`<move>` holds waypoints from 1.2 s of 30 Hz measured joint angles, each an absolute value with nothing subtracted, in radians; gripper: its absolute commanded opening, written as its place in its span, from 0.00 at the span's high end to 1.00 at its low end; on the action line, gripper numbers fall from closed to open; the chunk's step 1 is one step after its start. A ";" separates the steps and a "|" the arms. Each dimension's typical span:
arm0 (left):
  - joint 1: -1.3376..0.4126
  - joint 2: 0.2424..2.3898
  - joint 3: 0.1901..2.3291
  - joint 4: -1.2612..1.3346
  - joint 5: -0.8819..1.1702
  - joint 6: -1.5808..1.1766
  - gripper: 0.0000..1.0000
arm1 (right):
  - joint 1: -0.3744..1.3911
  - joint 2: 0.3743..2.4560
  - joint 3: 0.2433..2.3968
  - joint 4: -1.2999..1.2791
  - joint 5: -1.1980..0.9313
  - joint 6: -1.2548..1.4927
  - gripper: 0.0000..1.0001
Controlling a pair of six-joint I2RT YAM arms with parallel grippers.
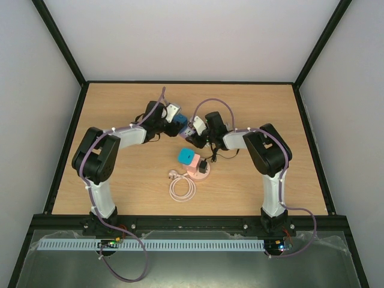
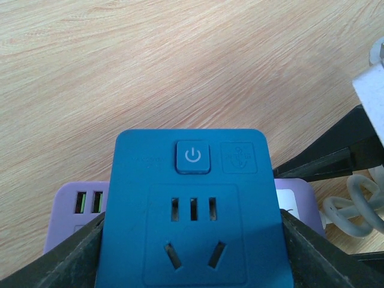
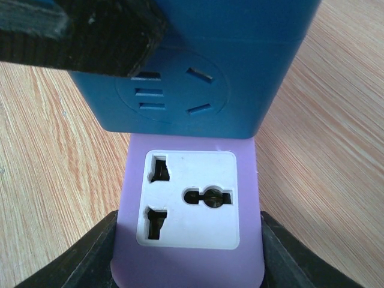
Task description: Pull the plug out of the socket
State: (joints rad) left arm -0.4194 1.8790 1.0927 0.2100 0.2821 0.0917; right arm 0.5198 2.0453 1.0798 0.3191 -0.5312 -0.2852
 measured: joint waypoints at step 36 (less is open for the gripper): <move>-0.411 1.798 1.011 0.241 0.246 0.056 0.64 | 0.540 2.062 1.110 0.305 -0.541 -0.281 0.98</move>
State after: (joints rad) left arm -0.4114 1.7985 1.0107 0.2405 0.2459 0.0559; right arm 0.5396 2.0624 1.1099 0.3054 -0.5407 -0.2813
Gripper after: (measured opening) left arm 0.640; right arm 0.484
